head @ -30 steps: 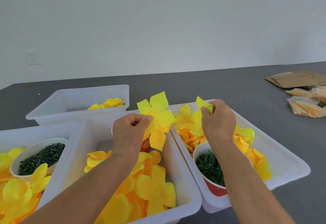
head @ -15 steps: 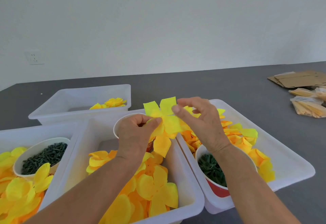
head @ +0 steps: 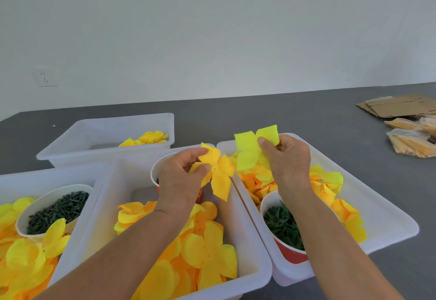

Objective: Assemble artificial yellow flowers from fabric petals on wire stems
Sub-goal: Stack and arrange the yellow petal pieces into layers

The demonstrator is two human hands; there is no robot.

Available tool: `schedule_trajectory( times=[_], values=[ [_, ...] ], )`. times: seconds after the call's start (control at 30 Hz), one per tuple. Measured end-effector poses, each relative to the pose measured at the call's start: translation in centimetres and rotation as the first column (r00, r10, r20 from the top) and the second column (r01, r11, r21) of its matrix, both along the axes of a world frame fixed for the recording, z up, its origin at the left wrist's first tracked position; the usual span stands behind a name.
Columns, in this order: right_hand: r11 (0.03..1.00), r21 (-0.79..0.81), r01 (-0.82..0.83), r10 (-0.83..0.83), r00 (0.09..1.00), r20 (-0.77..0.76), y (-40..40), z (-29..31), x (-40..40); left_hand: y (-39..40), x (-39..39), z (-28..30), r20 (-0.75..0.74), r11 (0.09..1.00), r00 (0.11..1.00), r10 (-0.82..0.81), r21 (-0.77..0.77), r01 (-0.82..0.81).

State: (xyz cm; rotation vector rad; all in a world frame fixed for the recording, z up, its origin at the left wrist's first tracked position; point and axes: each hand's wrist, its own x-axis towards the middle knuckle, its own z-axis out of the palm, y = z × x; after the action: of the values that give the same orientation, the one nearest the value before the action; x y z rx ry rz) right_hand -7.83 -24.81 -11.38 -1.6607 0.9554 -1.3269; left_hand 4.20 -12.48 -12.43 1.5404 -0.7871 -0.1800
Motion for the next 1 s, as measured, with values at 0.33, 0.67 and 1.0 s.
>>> schedule_trajectory(
  times=[0.33,0.67,1.0],
  values=[
    [0.966,-0.026,0.256,-0.244,0.879,-0.41,-0.4,-0.3,-0.5,0.0,-0.2,0.3,-0.125,1.0,0.992,0.012,-0.024,-0.015],
    [0.94,-0.283,-0.189,0.115,0.96,-0.256,2.1,0.0,0.6,0.1,-0.5,0.3,0.26,0.992,0.957,0.127,-0.048,-0.119],
    [0.845,0.225,-0.484,0.495,0.869,0.009,2.6,0.2,1.2,0.0,-1.9,-0.4,0.748,0.993,0.663,0.02,-0.09,0.071]
  ],
)
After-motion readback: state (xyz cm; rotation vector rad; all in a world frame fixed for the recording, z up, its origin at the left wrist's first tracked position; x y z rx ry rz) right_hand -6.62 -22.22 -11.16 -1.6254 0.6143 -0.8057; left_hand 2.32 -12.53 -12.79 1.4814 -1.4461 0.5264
